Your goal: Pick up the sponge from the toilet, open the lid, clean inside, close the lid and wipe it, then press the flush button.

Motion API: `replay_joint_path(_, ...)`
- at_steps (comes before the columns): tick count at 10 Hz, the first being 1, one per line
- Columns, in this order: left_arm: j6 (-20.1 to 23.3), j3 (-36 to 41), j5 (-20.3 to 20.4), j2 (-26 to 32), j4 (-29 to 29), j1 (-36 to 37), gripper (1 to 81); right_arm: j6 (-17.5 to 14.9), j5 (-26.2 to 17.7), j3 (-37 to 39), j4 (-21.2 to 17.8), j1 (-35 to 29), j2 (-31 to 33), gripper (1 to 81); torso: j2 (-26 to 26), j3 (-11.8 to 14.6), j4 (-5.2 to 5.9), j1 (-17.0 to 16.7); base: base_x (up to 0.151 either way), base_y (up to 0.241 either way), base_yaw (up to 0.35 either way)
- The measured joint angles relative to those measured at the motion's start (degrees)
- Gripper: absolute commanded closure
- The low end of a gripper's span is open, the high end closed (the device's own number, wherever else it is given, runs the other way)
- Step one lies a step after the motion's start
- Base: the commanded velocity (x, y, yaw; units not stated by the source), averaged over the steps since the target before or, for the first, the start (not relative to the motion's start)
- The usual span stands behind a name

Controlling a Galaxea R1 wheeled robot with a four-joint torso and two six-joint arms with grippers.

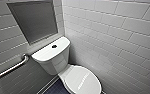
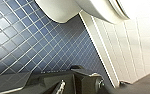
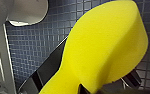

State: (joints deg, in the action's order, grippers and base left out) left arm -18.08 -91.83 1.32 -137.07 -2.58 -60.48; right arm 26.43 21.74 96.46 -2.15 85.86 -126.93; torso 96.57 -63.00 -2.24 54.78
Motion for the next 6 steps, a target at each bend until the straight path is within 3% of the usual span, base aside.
replay_joint_path(3,-4.5,-1.5,0.1,-2.2,0.4,2.4,1.0,0.0,0.9,3.8,0.0,3.0,-5.8,81.1,0.1,0.0,0.00,0.0,0.000,0.000,0.000)
replay_joint_path(6,-4.5,-1.6,-0.1,-2.4,0.5,2.4,1.0,0.0,0.8,4.5,0.6,4.2,-6.7,81.1,4.1,0.0,0.00,2.5,0.000,0.000,0.000)
